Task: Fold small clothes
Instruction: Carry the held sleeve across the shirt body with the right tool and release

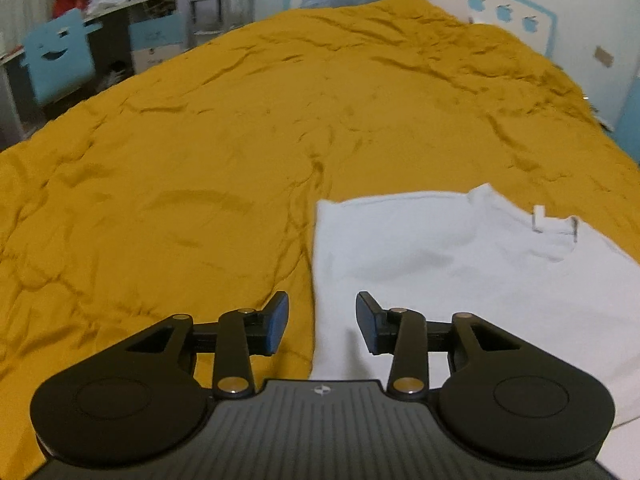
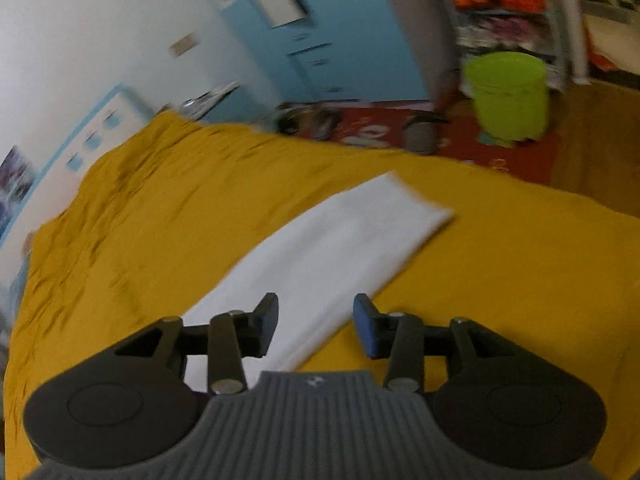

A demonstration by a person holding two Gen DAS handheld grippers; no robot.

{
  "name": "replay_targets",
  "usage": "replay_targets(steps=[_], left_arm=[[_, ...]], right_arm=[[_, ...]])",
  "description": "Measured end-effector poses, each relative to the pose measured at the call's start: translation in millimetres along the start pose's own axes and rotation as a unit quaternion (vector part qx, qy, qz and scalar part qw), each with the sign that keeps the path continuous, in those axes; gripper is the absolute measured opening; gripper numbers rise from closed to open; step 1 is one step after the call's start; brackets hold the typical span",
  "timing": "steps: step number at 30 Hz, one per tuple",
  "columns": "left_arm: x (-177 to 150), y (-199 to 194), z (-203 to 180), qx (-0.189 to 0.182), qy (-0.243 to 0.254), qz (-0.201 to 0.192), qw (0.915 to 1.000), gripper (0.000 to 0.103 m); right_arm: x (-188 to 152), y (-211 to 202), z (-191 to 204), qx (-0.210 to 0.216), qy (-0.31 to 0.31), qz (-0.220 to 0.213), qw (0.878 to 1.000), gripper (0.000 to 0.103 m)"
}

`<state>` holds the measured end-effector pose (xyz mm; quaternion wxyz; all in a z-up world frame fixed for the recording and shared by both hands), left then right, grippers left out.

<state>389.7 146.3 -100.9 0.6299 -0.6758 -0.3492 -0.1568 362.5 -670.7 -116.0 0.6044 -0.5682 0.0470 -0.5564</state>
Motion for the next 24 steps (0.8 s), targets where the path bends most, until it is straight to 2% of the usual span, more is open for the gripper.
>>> replay_targets(steps=[4,7,9,11,13,16,18,20,24], left_arm=[[-5,-1,-1,0.02,-0.011,0.006,0.9997,0.046],[-7,-4,-6,0.037,0.002,0.009,0.9993,0.046],[-5,-7,-10,0.043,0.01,0.006,0.999,0.046],[-4,-11,-13,0.041,0.013,-0.001,0.9991,0.046],[-5,-17,-18,0.042,0.022,-0.014,0.9988,0.046],[-7,-22,-23,0.044,0.044,-0.024,0.9978,0.045],[-7,-28,-25,0.043,0.057,-0.031,0.997,0.039],[-6,-38,-25,0.037,0.067,-0.044,0.9961,0.039],[1,-61,-15,0.031,0.062,-0.075,0.9947,0.039]], right_arm=[[22,26,-43,-0.016,0.049,0.007,0.999,0.039],[31,48,-50,-0.022,0.065,0.017,0.997,0.035],[37,57,-50,-0.025,0.057,0.012,0.998,0.023],[44,62,-47,-0.029,0.051,0.007,0.998,0.0],[44,56,-40,-0.035,0.038,-0.007,0.999,0.0],[46,29,-10,-0.04,-0.025,-0.051,0.998,0.0],[50,6,13,-0.014,-0.037,-0.067,0.997,0.0],[54,-21,43,0.015,-0.055,-0.081,0.995,0.0],[54,-93,132,0.09,-0.114,-0.116,0.983,0.0]])
Point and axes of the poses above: each gripper's, at about its wrist camera, not at the fingertips, and y roughly the way its jaws point, z to its left, x to its top, the point moved 2 cm from there along y, roughly the way its jaws point, and after that the axes turned 8 degrees about -x, right-handed, at the moved point
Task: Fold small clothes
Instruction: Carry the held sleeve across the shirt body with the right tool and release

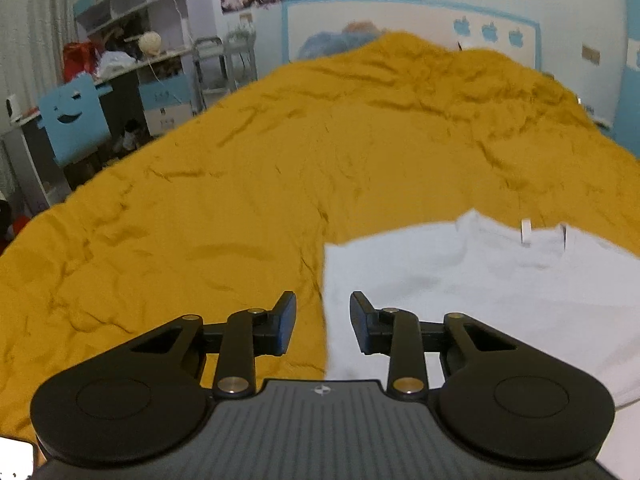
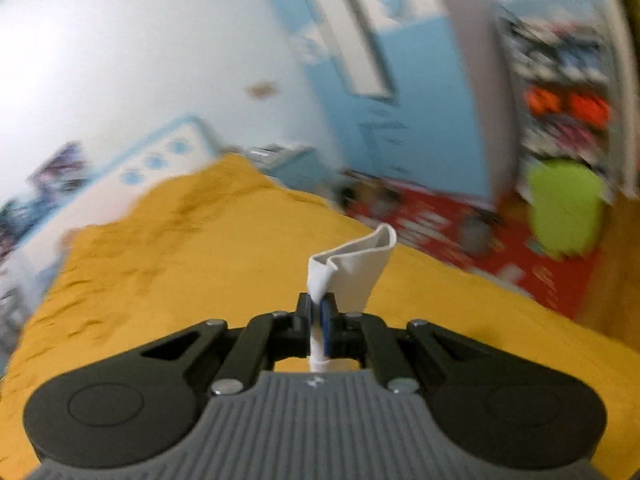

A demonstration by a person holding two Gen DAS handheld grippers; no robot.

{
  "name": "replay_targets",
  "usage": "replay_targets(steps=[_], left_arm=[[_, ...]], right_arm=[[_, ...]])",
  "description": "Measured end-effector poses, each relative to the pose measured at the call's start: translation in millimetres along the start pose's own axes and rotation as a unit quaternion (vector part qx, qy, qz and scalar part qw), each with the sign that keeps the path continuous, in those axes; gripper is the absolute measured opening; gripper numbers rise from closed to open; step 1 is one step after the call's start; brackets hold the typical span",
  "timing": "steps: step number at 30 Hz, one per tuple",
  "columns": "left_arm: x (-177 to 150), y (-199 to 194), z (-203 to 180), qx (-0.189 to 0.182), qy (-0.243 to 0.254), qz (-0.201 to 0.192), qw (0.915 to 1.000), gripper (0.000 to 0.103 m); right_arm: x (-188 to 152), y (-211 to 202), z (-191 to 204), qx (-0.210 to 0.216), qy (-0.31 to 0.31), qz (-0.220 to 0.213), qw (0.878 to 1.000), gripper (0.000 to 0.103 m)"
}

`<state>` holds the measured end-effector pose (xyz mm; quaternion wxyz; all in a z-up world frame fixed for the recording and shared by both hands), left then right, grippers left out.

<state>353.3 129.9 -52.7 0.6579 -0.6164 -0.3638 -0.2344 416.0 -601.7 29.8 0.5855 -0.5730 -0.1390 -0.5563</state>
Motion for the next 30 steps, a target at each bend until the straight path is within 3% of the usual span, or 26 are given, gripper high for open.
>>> replay_targets(steps=[4,8,12,14,17,22,26,30], left_arm=[[11,-13,18,-0.015,-0.016,-0.015,0.9996,0.039],[18,-24,36,-0.044,-0.037,-0.016,0.9982,0.039],[16,-30,56,-0.051,-0.063,-0.009,0.9967,0.039],[13,-29,67,-0.055,-0.074,-0.009,0.9957,0.039],[9,-26,79,-0.068,-0.086,-0.001,0.9939,0.039],[2,-17,94,-0.085,-0.103,0.004,0.9911,0.036],[-4,-7,103,-0.098,-0.117,0.013,0.9882,0.036],[-10,7,115,-0.119,-0.148,0.028,0.9814,0.036]], right_arm=[[14,-62,104,0.087,-0.041,-0.022,0.995,0.0],[8,-109,201,0.16,-0.068,-0.02,0.985,0.0],[-22,-145,293,0.223,-0.087,-0.003,0.971,0.0],[-47,-161,334,0.233,-0.106,-0.002,0.967,0.0],[-97,-165,386,0.253,-0.116,0.038,0.96,0.0],[-214,-149,445,0.253,-0.129,0.122,0.951,0.0],[-312,-125,466,0.24,-0.143,0.192,0.941,0.0],[-384,-97,470,0.25,-0.142,0.272,0.918,0.0]])
Point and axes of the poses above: each gripper's, at about its wrist camera, not at the fingertips, and y roughly the way its jaws point, z to its left, x to its top, the point moved 2 cm from there along y, roughly the way its jaws point, and after that the axes turned 8 degrees about -x, right-handed, at the moved point
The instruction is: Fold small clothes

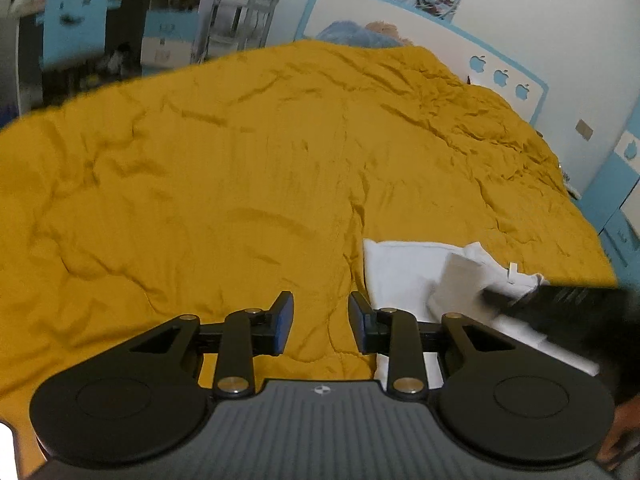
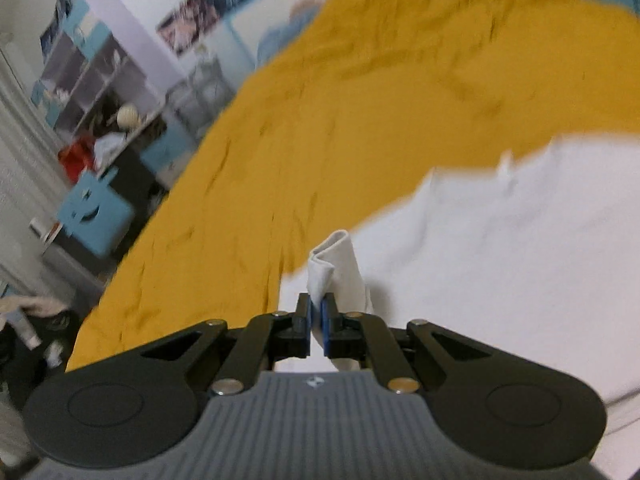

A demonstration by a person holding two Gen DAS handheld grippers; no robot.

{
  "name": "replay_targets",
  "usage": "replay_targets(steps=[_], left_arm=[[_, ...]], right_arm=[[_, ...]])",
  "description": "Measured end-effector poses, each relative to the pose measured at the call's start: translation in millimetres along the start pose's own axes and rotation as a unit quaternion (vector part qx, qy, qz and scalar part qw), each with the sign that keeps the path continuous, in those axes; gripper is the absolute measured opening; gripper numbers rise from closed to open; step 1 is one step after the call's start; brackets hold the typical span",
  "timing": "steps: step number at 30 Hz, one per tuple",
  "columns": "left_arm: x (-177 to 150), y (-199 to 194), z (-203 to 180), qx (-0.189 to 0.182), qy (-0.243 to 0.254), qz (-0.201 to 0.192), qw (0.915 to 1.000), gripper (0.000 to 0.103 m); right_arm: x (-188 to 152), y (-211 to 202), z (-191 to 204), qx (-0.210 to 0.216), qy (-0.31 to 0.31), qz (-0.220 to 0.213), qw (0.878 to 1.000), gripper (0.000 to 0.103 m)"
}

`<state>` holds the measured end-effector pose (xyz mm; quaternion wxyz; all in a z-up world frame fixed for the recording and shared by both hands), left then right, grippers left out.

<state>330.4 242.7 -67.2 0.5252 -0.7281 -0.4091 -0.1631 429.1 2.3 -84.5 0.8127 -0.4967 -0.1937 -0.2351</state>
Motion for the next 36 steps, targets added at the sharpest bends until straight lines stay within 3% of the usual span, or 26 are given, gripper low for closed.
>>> replay_targets(steps=[4,8,11,14,16,20,25,28,29,32,36], left_arm=[[-4,11,9,-0.028,-0.029,0.016,0.9991,0.036],[-5,20,7,-0.038,-0.034,0.021,0.9985,0.036],[-8,25,2,-0.06,-0.04,0.029,0.997,0.036],[-12,32,-8,-0.082,-0.034,0.039,0.9953,0.039],[-17,37,-16,-0.084,-0.022,0.046,0.9952,0.041],[-29,51,-34,-0.068,0.015,0.064,0.9955,0.042],[-40,63,-43,-0.053,0.025,0.078,0.9952,0.047],[-45,68,-48,-0.046,0.03,0.075,0.9957,0.047],[-46,69,-49,-0.04,0.032,0.074,0.9959,0.045],[-48,67,-57,-0.029,0.046,0.064,0.9964,0.021],[-48,66,-65,-0.013,0.064,0.063,0.9959,0.011]], right_arm=[[-23,33,4,0.036,0.003,0.051,0.998,0.009],[-36,39,5,0.078,0.001,0.081,0.994,0.021],[-33,22,-4,0.097,-0.01,0.072,0.993,0.027],[-25,-5,-32,0.09,-0.023,0.05,0.994,0.028],[-22,-23,-54,0.061,-0.04,0.029,0.997,0.028],[-20,-74,-125,-0.048,-0.09,-0.024,0.995,0.03],[-31,-123,-211,-0.185,-0.137,-0.064,0.971,0.037],[-36,-142,-257,-0.238,-0.139,-0.066,0.959,0.037],[-37,-146,-269,-0.248,-0.14,-0.066,0.956,0.038],[-41,-150,-288,-0.256,-0.146,-0.064,0.953,0.039],[-45,-148,-298,-0.263,-0.183,-0.057,0.945,0.039]])
Point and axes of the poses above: each gripper's, at about its wrist camera, not at the fingertips, and y roughly the way its jaws point, z to its left, x to its top, the point moved 2 cm from there along y, roughly the way its jaws point, and after that the axes turned 8 degrees about -x, right-handed, at the moved point
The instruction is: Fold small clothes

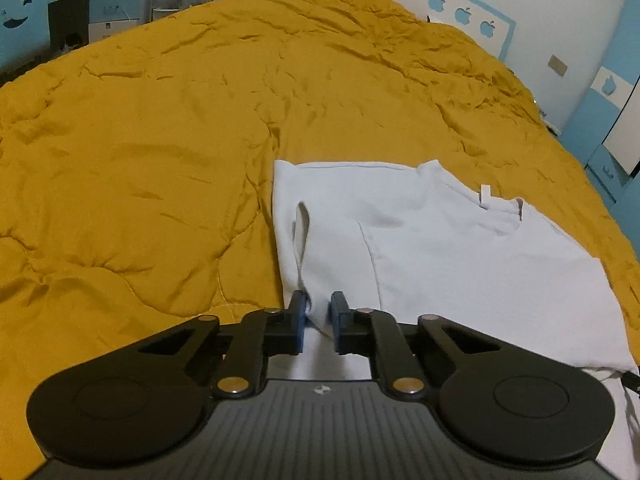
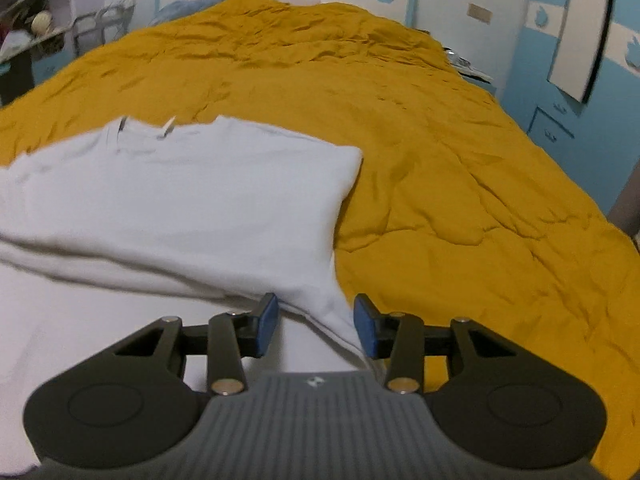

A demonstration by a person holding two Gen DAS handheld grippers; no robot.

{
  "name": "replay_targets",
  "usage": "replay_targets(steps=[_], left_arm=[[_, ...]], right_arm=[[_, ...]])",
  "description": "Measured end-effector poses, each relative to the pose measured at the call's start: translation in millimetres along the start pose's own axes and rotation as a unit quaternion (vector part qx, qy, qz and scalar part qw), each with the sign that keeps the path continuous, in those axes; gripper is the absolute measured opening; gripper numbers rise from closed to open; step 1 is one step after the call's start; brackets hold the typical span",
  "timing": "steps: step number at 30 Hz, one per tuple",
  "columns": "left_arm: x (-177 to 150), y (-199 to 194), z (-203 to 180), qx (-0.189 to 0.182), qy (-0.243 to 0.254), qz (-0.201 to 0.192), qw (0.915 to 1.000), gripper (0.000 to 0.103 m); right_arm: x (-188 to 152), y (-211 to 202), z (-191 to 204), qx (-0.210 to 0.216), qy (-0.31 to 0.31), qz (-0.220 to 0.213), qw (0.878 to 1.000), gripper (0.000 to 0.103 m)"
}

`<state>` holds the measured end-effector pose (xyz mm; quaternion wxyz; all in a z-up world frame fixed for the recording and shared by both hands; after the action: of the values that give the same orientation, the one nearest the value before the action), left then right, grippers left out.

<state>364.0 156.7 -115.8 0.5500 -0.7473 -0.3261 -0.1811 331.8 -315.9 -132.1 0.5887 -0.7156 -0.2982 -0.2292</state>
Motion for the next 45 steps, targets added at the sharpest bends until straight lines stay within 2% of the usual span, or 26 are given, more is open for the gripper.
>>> replay_targets(steps=[4,5,6,7,10,13,17,21,26,32,36,40,43,45], left_arm=[[4,-4,-4,0.005,0.004,0.0,1.0,0.01],[6,-6,-6,0.005,0.005,-0.002,1.0,0.01],[7,-9,-7,0.003,0.006,-0.005,1.0,0.01],[7,-11,-9,0.003,0.008,-0.006,0.9999,0.01],[4,-6,-11,0.019,0.023,0.01,0.9995,0.009],[-5,13,-8,0.044,0.038,0.037,0.9976,0.009],[-9,21,-7,0.051,0.052,0.048,0.9962,0.01],[-3,7,-4,0.053,0.047,0.06,0.9957,0.018],[-5,-31,-2,0.067,0.071,0.055,0.9937,0.019],[-11,-85,-18,0.043,0.119,0.045,0.991,0.019],[-27,-121,-39,0.004,0.159,0.036,0.9866,0.022],[-57,-150,-59,-0.031,0.214,0.041,0.9755,0.026],[-86,-165,-68,-0.056,0.254,0.05,0.9643,0.033],[-108,-174,-72,-0.081,0.286,0.057,0.9532,0.043]], right_arm=[[0,4,22,-0.006,-0.046,-0.005,0.999,0.037],[0,3,23,-0.012,-0.052,-0.008,0.999,0.031],[1,3,25,-0.019,-0.054,-0.012,0.998,0.019],[5,-1,24,-0.028,-0.051,-0.016,0.998,0.001],[12,-10,2,-0.013,0.004,-0.02,1.0,0.0],[7,5,-7,-0.015,0.025,0.013,1.0,0.0],[-3,20,-19,0.004,0.073,0.056,0.996,0.0],[-1,10,-27,0.007,0.078,0.066,0.995,0.0],[-5,-23,-41,0.013,0.094,0.069,0.993,0.0],[-7,-87,-59,0.03,0.074,0.033,0.996,0.001],[-6,-140,-63,0.057,0.034,0.001,0.998,0.001],[-16,-188,-55,0.086,-0.024,-0.029,0.996,0.001],[-33,-215,-42,0.106,-0.062,-0.034,0.992,0.002],[-48,-226,-33,0.116,-0.085,-0.033,0.989,0.003]])
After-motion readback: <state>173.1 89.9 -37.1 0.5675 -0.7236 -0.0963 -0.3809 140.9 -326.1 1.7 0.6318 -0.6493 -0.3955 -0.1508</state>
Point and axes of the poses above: each gripper's, at about its wrist camera, not at the fingertips, and y roughly the way its jaws point, z to its left, x to its top, the point moved 2 cm from there along y, roughly the way its jaws point, and after that the axes turned 8 degrees about -x, right-handed, at the moved point
